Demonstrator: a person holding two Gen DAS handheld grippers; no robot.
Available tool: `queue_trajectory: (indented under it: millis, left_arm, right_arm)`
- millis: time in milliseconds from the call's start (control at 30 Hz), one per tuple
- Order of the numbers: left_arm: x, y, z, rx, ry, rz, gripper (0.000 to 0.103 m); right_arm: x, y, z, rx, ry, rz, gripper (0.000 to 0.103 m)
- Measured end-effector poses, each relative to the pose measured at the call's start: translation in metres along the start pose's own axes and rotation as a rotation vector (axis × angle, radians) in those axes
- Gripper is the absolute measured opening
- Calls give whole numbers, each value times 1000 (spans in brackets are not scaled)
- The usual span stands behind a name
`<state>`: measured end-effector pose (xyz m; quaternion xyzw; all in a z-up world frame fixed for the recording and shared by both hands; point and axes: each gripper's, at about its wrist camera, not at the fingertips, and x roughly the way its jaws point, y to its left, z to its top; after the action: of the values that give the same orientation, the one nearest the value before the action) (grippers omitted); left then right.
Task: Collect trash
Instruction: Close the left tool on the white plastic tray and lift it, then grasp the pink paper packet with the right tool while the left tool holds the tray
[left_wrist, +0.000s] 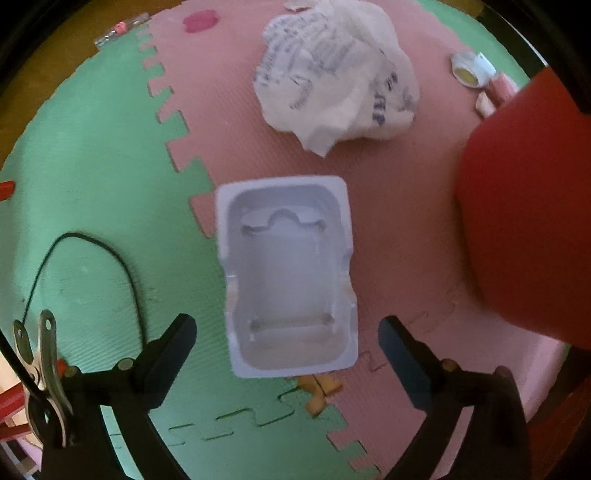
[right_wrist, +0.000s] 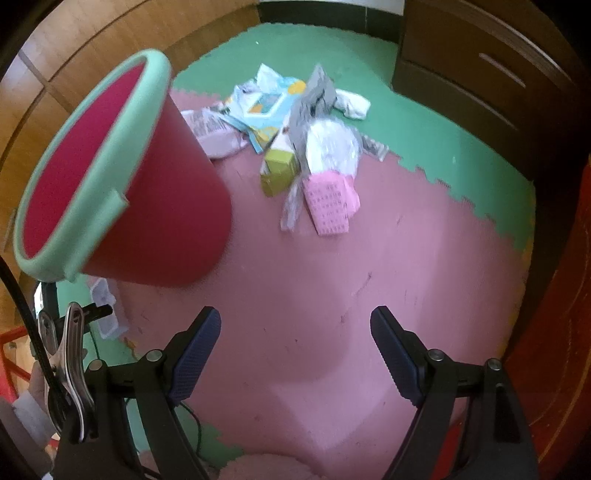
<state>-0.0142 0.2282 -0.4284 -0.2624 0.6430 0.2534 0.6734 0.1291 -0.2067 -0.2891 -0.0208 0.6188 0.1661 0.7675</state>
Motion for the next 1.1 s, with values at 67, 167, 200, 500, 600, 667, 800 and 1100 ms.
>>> queue_trajectory:
  millis: [67,167,200,500,600,667,800,1100]
  left_arm:
    - [6,-5,-2,11,-4,-1,102]
    - [20,-8,-3,9,5,10,102]
    - [24,-8,-3,2,9,9,102]
    - [40,-12,3,-35,50,28,103]
    - [42,-11,13,-60,84,35,103]
    - [43,-13,18,-59,110,33,103]
    - [35,-16,25,-55,82,52,84]
    - [24,-31,21,12,-25,82,76]
  right_arm:
    - [7,-2,-5,9,11,6,86]
    - [13,-2,-8,10,18,14,86]
    - [15,-2,-10,6,21,17,86]
    - [32,-7,-6,-2,27,8,86]
    - [37,-10,-2,0,19,2,86]
    - [40,-11,0,-7,14,-2,86]
    - [54,-13,11,-29,-5,-19,86]
    - [88,-27,51,-23,-62,-48,86]
